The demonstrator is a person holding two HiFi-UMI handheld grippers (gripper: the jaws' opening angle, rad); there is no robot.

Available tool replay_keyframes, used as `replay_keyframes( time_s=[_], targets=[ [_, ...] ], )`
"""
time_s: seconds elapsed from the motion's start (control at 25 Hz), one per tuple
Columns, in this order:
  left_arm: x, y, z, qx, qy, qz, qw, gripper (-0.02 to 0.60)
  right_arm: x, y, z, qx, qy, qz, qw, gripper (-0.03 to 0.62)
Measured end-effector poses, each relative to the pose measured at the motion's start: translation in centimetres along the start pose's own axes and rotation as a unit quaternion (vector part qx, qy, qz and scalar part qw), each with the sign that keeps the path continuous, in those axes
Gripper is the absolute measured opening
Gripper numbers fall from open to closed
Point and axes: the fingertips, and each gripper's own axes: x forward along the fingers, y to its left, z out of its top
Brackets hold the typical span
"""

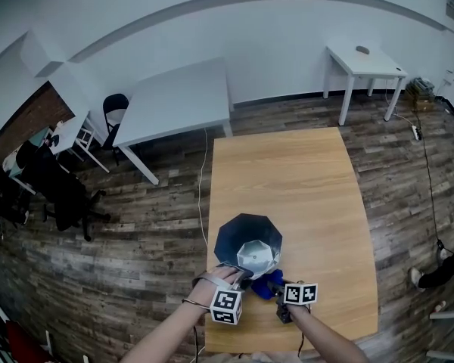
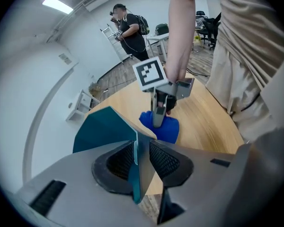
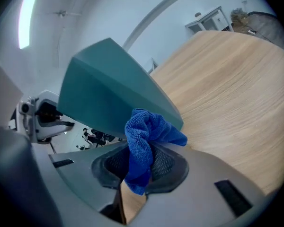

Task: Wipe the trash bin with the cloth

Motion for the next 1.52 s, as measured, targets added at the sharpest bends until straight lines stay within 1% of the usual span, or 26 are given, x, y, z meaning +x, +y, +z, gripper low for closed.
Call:
replay_keyframes(
  time_s=[0.16,0.32,0.4,0.48,0.52,0.64,0.72,0.92,1.2,1.4,1.52],
  targets=[
    [0.4,-1.1,-2.6,0.009,0.033,-0.010,0.9994,0.103,-3.2,3.7,1.2,0.001,-0.033,0.030,0.999,0.080],
    [0.0,-0.7,-3.4,0.016,0.056,0.000,0.9983,0.101,-6.3,7.4,2.5,-0.005,-0.068,0.053,0.996,0.080],
    [0.1,-0.8,-3.4,0.007,0.059,0.002,0.9982,0.097,-7.4,9.2,3.2,-0.005,-0.082,0.065,0.995,0.080],
    [0.2,-0.7,-3.2,-0.006,0.061,0.006,0.9981,0.068,-8.2,10.7,3.6,-0.005,-0.091,0.076,0.993,0.080],
    [0.3,-0.7,-3.0,-0.011,0.063,0.006,0.9980,0.067,-8.5,11.3,3.8,-0.005,-0.094,0.081,0.992,0.080],
    [0.3,-0.7,-2.5,-0.020,0.065,0.006,0.9977,0.064,-8.6,12.5,4.2,-0.009,-0.099,0.089,0.991,0.080],
    [0.3,-0.8,-2.3,-0.026,0.067,0.005,0.9974,0.064,-8.2,12.7,4.3,-0.013,-0.098,0.087,0.991,0.080],
    [0.6,-0.9,-1.6,-0.043,0.067,-0.003,0.9968,0.060,-6.5,10.7,4.3,-0.012,-0.092,0.063,0.994,0.080],
    [0.6,-0.9,-1.3,-0.060,0.072,-0.011,0.9955,0.055,-3.8,7.0,3.1,-0.002,-0.069,0.033,0.997,0.080],
    [0.9,-0.6,-1.2,-0.071,0.072,-0.008,0.9949,0.055,-1.0,2.3,1.9,0.011,-0.053,0.000,0.999,0.080],
    [1.2,-0.3,-0.9,-0.077,0.069,-0.007,0.9946,0.055,0.8,-0.5,1.5,0.037,-0.049,-0.017,0.998,0.080]
  ],
)
